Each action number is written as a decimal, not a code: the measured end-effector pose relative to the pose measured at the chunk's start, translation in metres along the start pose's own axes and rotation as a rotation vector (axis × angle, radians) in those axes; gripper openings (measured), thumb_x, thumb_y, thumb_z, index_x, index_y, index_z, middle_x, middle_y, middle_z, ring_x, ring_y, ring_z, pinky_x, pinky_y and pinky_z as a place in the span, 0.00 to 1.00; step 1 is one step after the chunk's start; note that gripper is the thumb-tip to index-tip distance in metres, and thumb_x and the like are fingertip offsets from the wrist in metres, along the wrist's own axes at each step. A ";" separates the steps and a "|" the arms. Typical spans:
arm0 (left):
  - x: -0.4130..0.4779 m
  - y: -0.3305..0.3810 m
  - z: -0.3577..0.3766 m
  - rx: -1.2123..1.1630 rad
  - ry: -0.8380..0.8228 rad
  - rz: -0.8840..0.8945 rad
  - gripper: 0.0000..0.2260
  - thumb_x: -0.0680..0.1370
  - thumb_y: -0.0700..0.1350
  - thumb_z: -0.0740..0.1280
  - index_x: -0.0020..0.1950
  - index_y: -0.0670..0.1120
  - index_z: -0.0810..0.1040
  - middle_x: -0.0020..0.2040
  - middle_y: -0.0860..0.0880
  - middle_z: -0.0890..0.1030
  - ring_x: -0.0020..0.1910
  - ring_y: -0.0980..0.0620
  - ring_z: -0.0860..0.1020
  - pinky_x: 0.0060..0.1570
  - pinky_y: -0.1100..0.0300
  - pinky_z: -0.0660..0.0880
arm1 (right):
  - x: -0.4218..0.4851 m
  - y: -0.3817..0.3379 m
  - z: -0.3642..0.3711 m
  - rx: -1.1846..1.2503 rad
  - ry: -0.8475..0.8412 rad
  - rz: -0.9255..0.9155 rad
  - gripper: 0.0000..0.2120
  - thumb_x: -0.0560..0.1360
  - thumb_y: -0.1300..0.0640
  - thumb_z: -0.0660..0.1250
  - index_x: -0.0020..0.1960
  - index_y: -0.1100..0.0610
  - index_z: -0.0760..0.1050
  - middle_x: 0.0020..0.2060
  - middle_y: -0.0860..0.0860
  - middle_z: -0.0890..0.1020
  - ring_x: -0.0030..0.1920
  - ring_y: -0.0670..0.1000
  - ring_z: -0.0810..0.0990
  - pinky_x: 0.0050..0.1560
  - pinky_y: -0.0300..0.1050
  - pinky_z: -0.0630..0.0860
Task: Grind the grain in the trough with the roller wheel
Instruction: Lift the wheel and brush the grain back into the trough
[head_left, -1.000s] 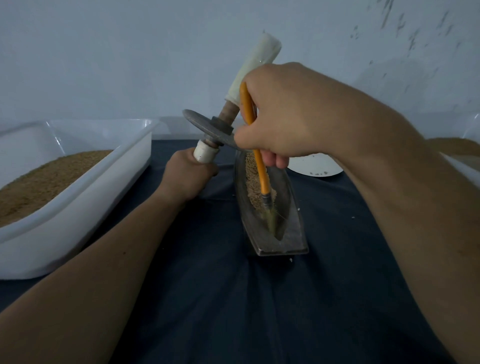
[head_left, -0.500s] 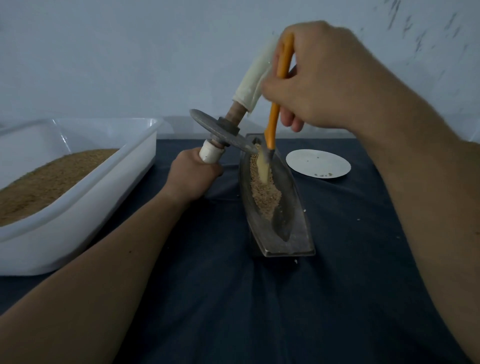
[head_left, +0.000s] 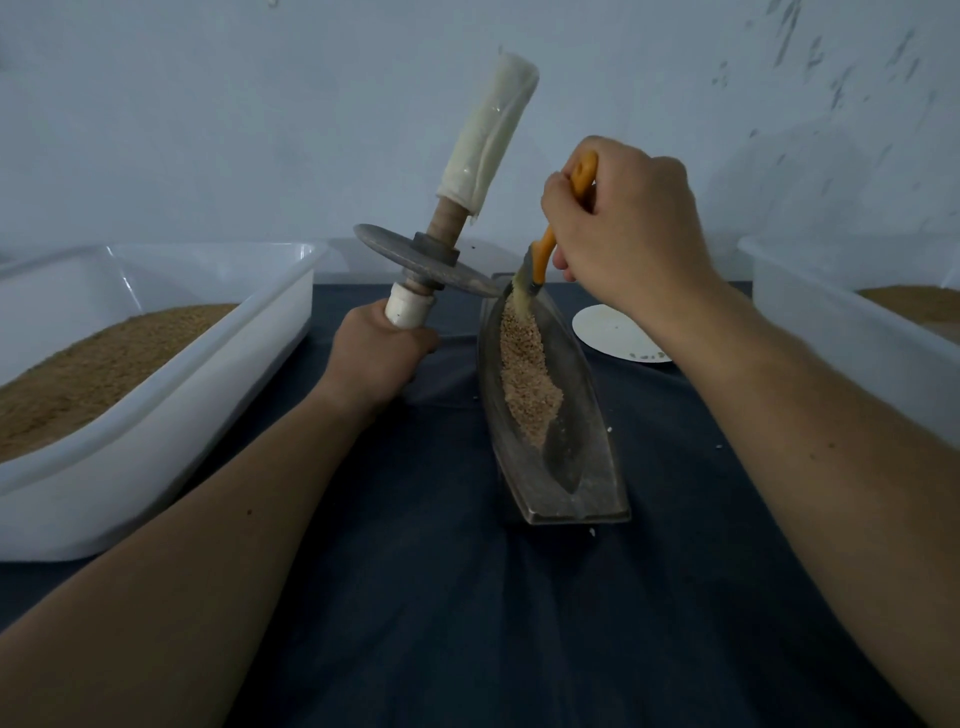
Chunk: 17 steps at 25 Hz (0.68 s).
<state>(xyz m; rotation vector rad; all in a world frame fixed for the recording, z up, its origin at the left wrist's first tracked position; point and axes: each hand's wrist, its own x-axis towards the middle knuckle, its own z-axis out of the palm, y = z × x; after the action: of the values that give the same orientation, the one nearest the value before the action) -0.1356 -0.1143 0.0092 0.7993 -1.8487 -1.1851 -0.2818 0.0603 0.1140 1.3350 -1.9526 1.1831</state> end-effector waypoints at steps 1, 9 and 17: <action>0.000 0.000 0.000 0.003 -0.002 0.003 0.06 0.67 0.42 0.72 0.38 0.46 0.75 0.29 0.49 0.77 0.28 0.51 0.74 0.30 0.56 0.72 | -0.002 0.002 0.003 0.003 0.012 -0.011 0.14 0.82 0.49 0.60 0.46 0.58 0.75 0.33 0.53 0.81 0.33 0.54 0.83 0.38 0.55 0.83; 0.001 0.000 0.001 0.041 -0.010 0.018 0.06 0.67 0.44 0.73 0.39 0.47 0.77 0.29 0.50 0.78 0.27 0.52 0.75 0.30 0.56 0.73 | -0.022 0.013 0.024 -0.151 -0.066 -0.144 0.12 0.83 0.50 0.60 0.48 0.58 0.75 0.31 0.52 0.77 0.32 0.53 0.77 0.37 0.56 0.79; 0.001 0.000 0.000 0.016 -0.009 0.008 0.06 0.67 0.43 0.72 0.40 0.46 0.77 0.30 0.48 0.78 0.28 0.51 0.75 0.31 0.54 0.74 | -0.014 0.009 0.018 -0.094 0.092 -0.203 0.12 0.83 0.50 0.60 0.49 0.57 0.75 0.31 0.50 0.77 0.30 0.50 0.76 0.34 0.50 0.78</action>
<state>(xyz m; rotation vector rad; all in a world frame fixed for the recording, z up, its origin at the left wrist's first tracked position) -0.1357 -0.1148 0.0093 0.7954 -1.8698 -1.1719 -0.2833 0.0533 0.0902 1.3684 -1.7409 1.0245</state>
